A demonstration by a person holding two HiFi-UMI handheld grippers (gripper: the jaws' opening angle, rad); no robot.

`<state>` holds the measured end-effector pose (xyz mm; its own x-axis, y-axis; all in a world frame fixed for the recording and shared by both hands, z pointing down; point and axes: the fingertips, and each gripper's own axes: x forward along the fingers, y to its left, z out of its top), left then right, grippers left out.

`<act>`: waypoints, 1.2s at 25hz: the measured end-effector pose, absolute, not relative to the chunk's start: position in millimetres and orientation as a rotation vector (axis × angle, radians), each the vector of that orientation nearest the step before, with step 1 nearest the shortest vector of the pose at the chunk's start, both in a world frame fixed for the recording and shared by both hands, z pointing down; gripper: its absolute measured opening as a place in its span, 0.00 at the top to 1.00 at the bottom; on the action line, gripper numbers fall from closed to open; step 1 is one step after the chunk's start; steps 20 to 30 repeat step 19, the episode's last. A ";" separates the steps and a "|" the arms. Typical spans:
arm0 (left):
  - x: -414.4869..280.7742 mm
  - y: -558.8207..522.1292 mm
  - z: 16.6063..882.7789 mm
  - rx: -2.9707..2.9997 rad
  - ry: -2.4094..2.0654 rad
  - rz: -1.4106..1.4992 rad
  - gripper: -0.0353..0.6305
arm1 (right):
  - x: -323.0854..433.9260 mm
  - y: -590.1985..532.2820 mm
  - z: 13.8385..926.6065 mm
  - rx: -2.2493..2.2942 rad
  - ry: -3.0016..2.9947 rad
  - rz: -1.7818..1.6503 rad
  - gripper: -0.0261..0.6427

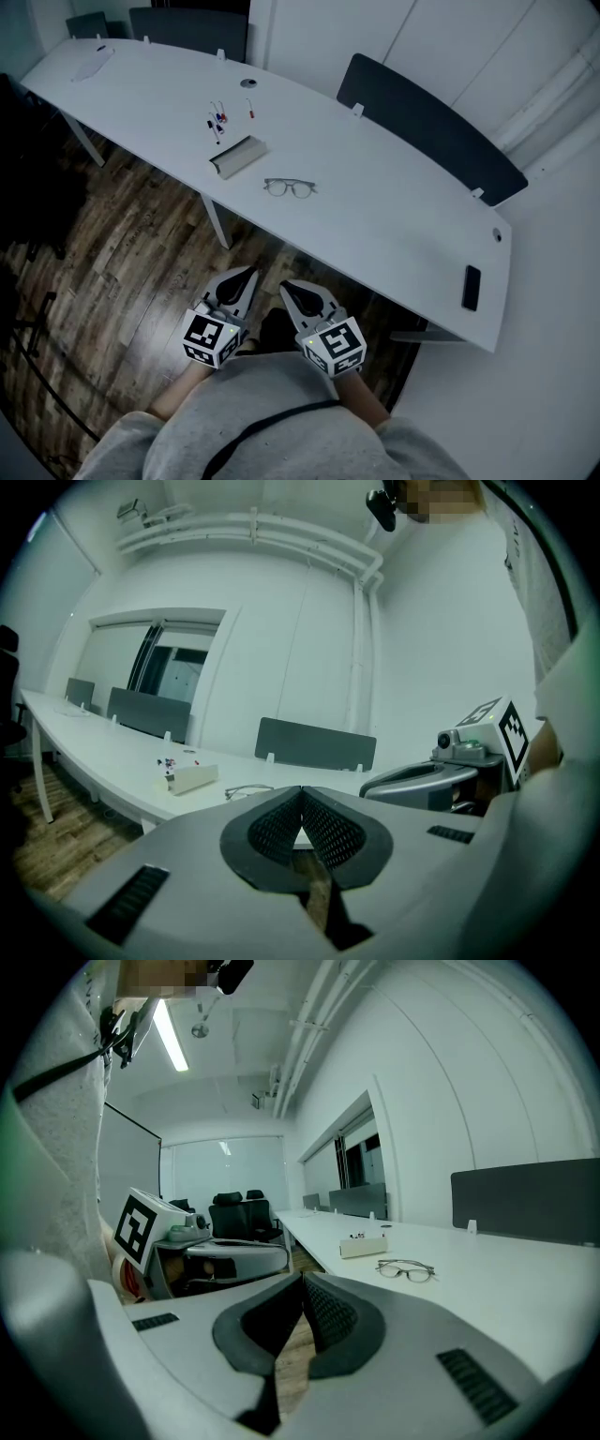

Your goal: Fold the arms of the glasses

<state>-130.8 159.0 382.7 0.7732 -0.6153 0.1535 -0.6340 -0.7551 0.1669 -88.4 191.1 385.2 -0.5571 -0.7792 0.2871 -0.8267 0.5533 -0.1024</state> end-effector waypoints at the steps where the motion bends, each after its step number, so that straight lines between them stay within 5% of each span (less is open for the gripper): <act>1: -133.0 161.6 382.2 2.757 -0.988 0.125 0.92 | -90.2 194.3 384.9 1.353 -2.580 0.332 0.93; 30: -150.2 184.9 386.7 2.732 -1.002 0.111 0.92 | -106.8 228.5 395.1 1.345 -2.560 0.366 0.93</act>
